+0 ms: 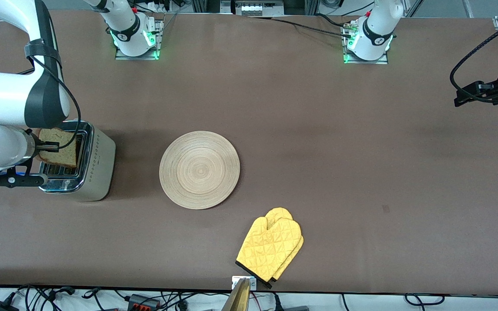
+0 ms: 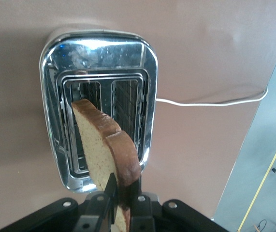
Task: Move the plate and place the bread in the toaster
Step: 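Lower the bread slice into the toaster slot with the right gripper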
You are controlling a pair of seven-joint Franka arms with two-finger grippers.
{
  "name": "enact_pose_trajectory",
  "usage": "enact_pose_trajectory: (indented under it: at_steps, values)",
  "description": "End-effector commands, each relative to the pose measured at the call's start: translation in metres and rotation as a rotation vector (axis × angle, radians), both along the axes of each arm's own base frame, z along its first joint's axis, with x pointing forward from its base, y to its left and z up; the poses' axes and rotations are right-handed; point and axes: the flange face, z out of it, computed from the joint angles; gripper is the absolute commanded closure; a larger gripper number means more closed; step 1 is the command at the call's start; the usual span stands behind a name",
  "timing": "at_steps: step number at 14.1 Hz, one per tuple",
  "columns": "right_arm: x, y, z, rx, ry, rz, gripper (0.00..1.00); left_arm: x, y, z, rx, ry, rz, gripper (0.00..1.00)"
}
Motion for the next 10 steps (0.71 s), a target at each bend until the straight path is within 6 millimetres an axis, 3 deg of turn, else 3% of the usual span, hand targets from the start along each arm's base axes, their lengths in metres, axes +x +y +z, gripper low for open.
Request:
enact_pose_trajectory:
  at_steps: [1, 10]
  values:
    - [0.001, 0.002, 0.0, -0.013, 0.001, 0.01, 1.0, -0.003, 0.001, 0.001, -0.019, 0.0, -0.016, 0.0]
    - [0.005, 0.004, -0.024, -0.009, 0.011, 0.009, 1.0, -0.004, 0.001, 0.002, -0.021, 0.004, -0.014, 0.0]
